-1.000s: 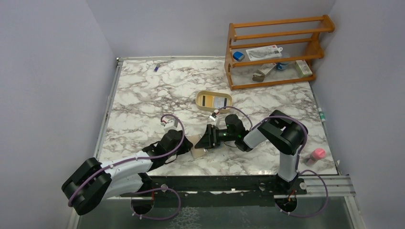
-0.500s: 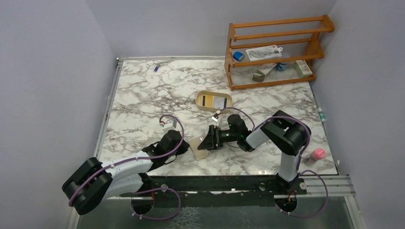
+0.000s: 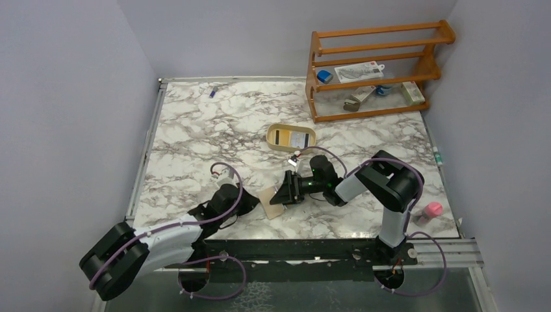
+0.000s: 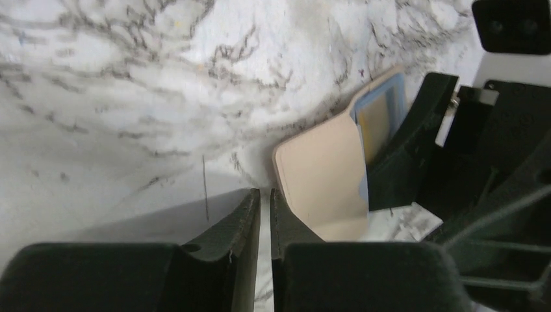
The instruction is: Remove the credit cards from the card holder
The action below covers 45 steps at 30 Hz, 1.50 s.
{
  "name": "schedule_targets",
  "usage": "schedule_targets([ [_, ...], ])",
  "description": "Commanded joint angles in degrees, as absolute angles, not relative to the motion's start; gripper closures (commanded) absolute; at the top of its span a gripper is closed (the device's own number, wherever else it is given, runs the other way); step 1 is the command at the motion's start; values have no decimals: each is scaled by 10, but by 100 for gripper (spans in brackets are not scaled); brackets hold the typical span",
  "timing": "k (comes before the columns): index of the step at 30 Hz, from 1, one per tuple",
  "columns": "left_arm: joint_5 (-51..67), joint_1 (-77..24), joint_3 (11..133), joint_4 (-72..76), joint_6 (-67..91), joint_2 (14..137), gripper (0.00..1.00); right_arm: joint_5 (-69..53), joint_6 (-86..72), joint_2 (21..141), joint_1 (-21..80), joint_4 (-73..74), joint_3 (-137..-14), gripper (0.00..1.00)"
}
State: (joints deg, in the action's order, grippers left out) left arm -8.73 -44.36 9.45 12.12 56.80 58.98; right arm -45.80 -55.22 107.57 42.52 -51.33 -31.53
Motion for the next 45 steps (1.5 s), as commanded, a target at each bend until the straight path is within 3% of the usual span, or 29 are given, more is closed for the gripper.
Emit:
schedule_targets([
  [1, -15, -443, -37, 235, 681, 517, 85, -474, -550, 1077, 421, -528, -322, 36],
  [3, -18, -443, -58, 237, 684, 477, 81, -477, -554, 1083, 420, -536, -324, 36],
  [6, -5, -444, -55, 238, 671, 460, 67, -479, -559, 1090, 420, -544, -328, 36],
  [10, -10, -444, -54, 254, 663, 462, 64, -482, -567, 1098, 420, -558, -332, 36],
  [16, -21, -444, -56, 257, 652, 482, 78, -481, -573, 1097, 420, -564, -332, 36],
  [26, -26, -444, -58, 256, 636, 525, 65, -482, -567, 1093, 419, -553, -338, 36],
  [31, -38, -444, -58, 257, 632, 542, 63, -482, -568, 1092, 419, -553, -339, 36],
  [35, -57, -444, -64, 257, 635, 537, 66, -483, -568, 1091, 419, -552, -339, 36],
  [41, -91, -444, -63, 273, 641, 531, 80, -487, -572, 1099, 419, -562, -341, 36],
  [45, -98, -444, -65, 289, 643, 540, 80, -489, -573, 1101, 419, -564, -341, 36],
])
